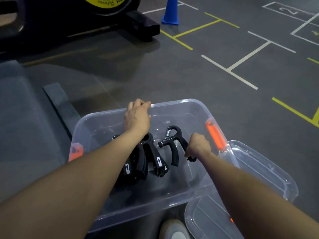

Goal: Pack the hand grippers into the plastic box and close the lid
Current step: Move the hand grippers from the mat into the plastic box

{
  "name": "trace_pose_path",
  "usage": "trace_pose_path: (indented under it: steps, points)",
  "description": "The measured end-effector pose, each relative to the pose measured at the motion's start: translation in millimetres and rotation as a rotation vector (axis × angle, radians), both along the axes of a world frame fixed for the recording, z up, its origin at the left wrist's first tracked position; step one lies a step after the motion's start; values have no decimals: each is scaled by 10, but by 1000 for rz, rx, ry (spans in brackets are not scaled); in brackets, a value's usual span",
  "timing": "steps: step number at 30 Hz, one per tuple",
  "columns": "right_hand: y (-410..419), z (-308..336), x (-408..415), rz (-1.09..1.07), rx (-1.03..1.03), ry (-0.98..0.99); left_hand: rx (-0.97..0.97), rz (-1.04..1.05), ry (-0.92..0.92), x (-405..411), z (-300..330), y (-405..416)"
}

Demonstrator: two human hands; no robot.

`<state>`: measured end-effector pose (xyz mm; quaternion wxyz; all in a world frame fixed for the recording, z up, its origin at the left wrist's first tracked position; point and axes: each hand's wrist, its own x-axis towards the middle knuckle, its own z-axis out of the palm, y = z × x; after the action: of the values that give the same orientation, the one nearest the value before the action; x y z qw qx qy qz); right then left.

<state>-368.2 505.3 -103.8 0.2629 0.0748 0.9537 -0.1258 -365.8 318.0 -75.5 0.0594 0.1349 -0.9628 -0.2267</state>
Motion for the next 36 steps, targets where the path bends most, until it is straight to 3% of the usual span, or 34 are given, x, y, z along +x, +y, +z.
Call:
trace_pose_path:
  steps: [11,27,29,34,36]
  points:
    - [97,-430,77,-167,-188,-71,49,107,56,-116,80,25]
    - [233,-855,218,-270,-127,8,188,126,20,-90,111,204]
    - [263,-860,229,-333,-190,23,206,134,19,-92,123,202]
    - [226,-788,162,-598,-585,10,145,119,10,-91,107,198]
    - [211,-778,160,-576,-600,3,145,122,10,-103,82,202]
